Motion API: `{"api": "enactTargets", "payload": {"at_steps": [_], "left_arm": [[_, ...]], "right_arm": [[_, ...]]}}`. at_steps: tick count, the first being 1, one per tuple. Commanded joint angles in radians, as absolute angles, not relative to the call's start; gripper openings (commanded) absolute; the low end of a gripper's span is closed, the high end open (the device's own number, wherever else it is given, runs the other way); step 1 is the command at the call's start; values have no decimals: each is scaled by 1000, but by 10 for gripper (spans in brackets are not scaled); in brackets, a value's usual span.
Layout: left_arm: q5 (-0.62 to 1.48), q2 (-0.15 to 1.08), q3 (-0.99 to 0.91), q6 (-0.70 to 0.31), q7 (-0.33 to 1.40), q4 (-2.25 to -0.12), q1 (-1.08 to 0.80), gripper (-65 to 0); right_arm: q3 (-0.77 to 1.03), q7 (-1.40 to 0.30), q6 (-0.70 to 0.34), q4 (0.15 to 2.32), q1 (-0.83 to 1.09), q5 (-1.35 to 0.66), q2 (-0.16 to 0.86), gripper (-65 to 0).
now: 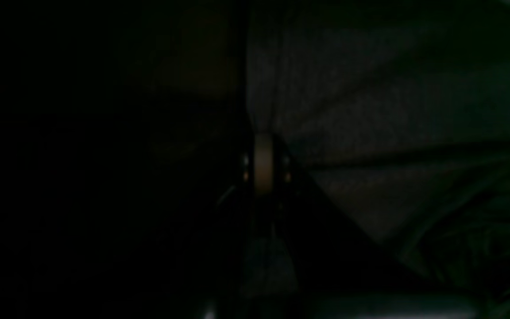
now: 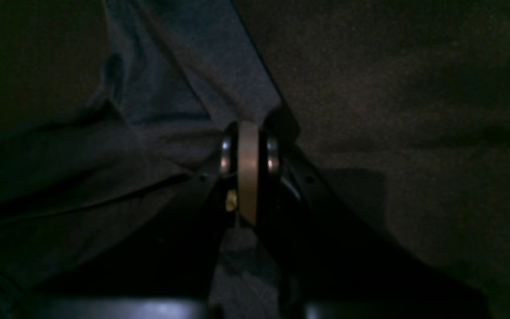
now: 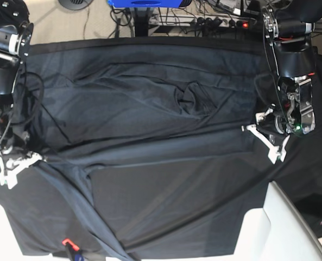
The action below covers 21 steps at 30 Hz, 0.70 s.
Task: Fold the T-shirt properly
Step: 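Hold the side edges with both grippers and adjust the grip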
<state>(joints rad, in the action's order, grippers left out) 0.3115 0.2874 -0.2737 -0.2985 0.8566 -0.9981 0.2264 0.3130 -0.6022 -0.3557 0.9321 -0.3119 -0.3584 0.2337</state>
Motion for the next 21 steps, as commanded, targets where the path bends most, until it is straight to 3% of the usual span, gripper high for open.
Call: {"api": "enactTargets", "payload": {"at_steps": [1, 3, 6, 10, 16, 21], "left_arm": [[314, 305, -303, -300, 843, -1018, 239, -650], [312, 302, -358, -300, 843, -1018, 228, -619], [312, 303, -400, -300, 843, -1020, 228, -433], [312, 306, -441, -303, 845, -1067, 226, -253], [309, 306, -458, -303, 845, -1118, 228, -237], [303, 308, -456, -305, 840, -929, 346, -239]], "right_arm": [[315, -581, -360, 947, -337, -366, 251, -648], [315, -581, -360, 947, -337, -364, 251, -648], [315, -581, -360, 947, -337, -364, 251, -648], [314, -581, -360, 947, -337, -364, 251, -648], [314, -581, -360, 947, -337, -364, 251, -648], [314, -581, -360, 947, -338, -364, 251, -648]]}}
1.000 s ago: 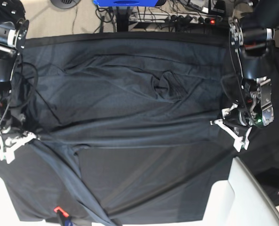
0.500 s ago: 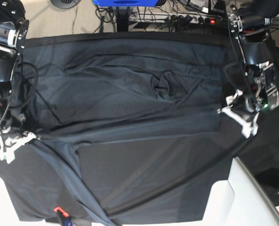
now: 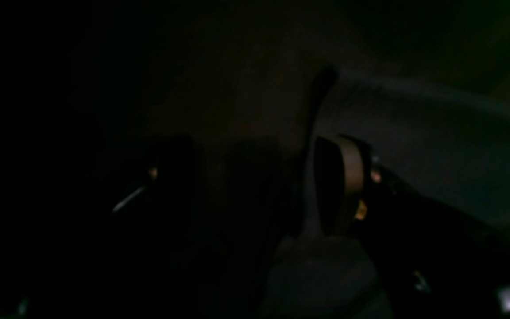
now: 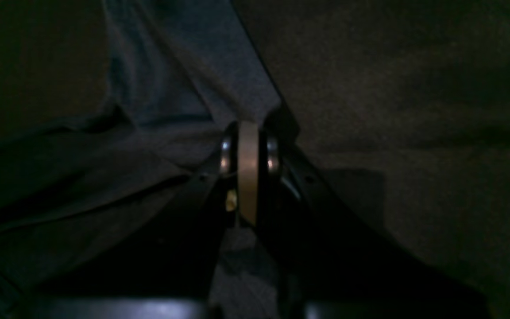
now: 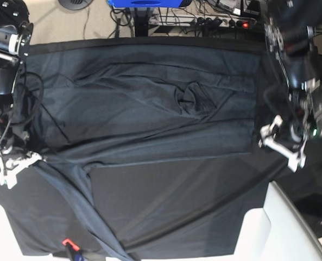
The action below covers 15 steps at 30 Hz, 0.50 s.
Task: Fold the T-shirt properly
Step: 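Hold the side edges with both grippers and adjust the grip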
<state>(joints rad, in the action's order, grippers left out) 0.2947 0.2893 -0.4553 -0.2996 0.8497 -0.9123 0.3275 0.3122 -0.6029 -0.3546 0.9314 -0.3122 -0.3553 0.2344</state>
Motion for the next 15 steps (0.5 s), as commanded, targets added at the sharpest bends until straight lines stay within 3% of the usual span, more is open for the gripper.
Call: {"api": "enactTargets", "payload": {"at_steps": [1, 6, 15], "left_arm": [[303, 308, -456, -305, 839, -888, 369, -239], [302, 306, -404, -306, 829, -774, 456, -239], [311, 297, -283, -302, 650, -496, 512, -240]], "right_arm": [[314, -581, -360, 947, -338, -364, 251, -648], [314, -581, -360, 947, -338, -364, 251, -648], [314, -581, -360, 947, -338, -364, 252, -648]]}}
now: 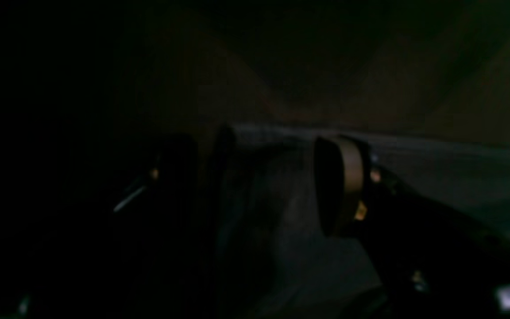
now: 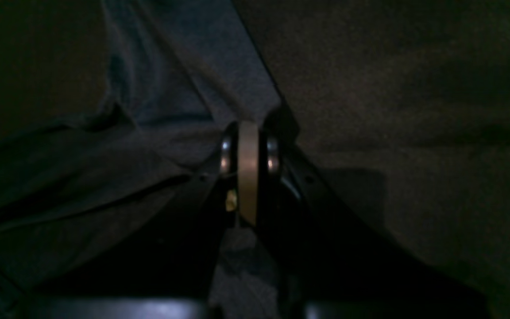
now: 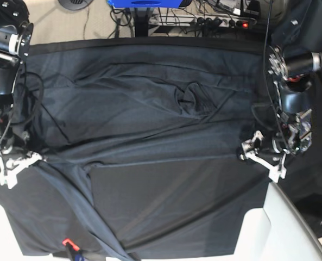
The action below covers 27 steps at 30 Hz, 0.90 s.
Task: Fold the T-shirt properly
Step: 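Hold the side edges with both grippers and adjust the grip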
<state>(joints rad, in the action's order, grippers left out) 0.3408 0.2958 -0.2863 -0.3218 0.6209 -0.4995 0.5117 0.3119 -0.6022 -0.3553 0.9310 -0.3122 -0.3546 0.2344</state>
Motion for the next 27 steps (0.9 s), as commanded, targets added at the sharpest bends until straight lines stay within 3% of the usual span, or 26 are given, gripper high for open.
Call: {"api": "enactTargets", "payload": {"at_steps": [1, 5, 7, 11, 27], "left_arm": [[311, 297, -283, -302, 647, -495, 510, -240], [311, 300, -283, -302, 644, -496, 507, -258], [311, 302, -282, -302, 644, -496, 507, -354], [311, 298, -282, -302, 638, -493, 507, -638], [312, 303, -283, -302, 647, -641, 555, -650]], "right_arm": [[314, -581, -360, 947, -338, -364, 252, -648], [314, -581, -360, 947, -338, -364, 252, -648], [314, -581, -360, 947, -338, -364, 252, -648], [314, -581, -360, 947, -338, -364, 252, -648], [314, -573, -366, 955, -346, -364, 252, -650]]}}
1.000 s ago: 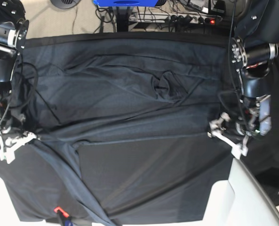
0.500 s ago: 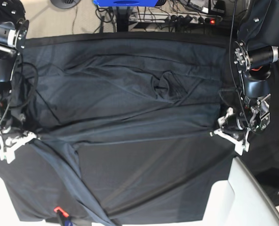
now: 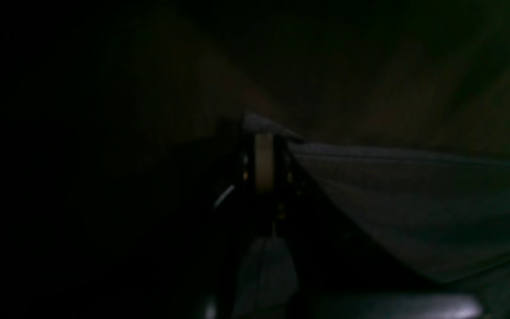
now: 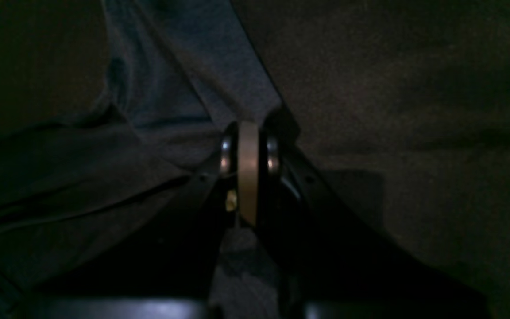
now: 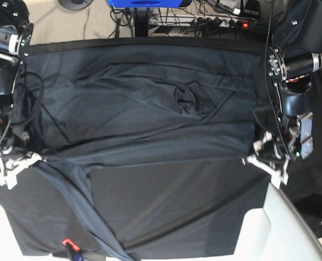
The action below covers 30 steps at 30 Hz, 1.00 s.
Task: Fold the T-shirt properly
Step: 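Hold the side edges with both grippers and adjust the grip, then lift the held side edges with both grippers and fold toward the collar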
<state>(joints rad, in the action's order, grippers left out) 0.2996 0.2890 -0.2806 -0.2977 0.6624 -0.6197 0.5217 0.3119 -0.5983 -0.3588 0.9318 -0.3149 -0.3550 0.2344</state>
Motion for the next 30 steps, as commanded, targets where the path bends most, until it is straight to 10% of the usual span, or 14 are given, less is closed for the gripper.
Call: {"api": "enactTargets", "payload": {"at_steps": [1, 30], "left_arm": [[312, 303, -285, -302, 654, -644, 559, -650], [314, 306, -286, -302, 687, -762, 585, -650]], "right_arm": [[314, -572, -366, 955, -351, -364, 252, -650], [232, -185, -464, 705, -429, -363, 300, -650]]}}
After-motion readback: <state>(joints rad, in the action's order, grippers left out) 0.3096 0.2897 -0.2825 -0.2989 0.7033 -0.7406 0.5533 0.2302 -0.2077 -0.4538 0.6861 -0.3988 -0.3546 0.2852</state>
